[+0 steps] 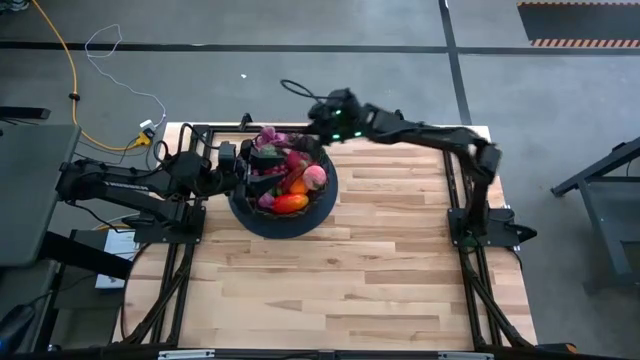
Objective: Build produce basket
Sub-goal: Return to Home Position
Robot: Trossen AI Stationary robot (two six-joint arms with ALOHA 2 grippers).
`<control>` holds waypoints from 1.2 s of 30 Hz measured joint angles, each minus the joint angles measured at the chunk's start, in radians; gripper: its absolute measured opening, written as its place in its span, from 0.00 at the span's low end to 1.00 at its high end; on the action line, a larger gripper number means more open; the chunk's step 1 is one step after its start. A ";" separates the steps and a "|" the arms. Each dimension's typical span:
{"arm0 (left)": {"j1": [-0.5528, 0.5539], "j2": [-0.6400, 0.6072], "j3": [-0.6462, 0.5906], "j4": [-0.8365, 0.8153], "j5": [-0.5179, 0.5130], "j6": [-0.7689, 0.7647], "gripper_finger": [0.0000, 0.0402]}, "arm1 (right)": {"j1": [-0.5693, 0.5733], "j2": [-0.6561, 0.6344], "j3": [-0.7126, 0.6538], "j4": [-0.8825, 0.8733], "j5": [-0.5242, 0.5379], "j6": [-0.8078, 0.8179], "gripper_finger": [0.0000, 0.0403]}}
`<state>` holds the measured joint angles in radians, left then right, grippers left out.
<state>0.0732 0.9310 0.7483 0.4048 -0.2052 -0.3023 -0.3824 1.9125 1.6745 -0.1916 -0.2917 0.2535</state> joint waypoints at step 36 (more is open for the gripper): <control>0.001 -0.039 0.000 -0.184 0.001 0.135 0.49 | 0.298 -1.180 -1.042 0.516 0.345 -0.055 0.77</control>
<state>0.0746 0.8916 0.7481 0.2207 -0.2045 -0.1673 -0.0841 0.7324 0.6327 0.3243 0.0532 0.1984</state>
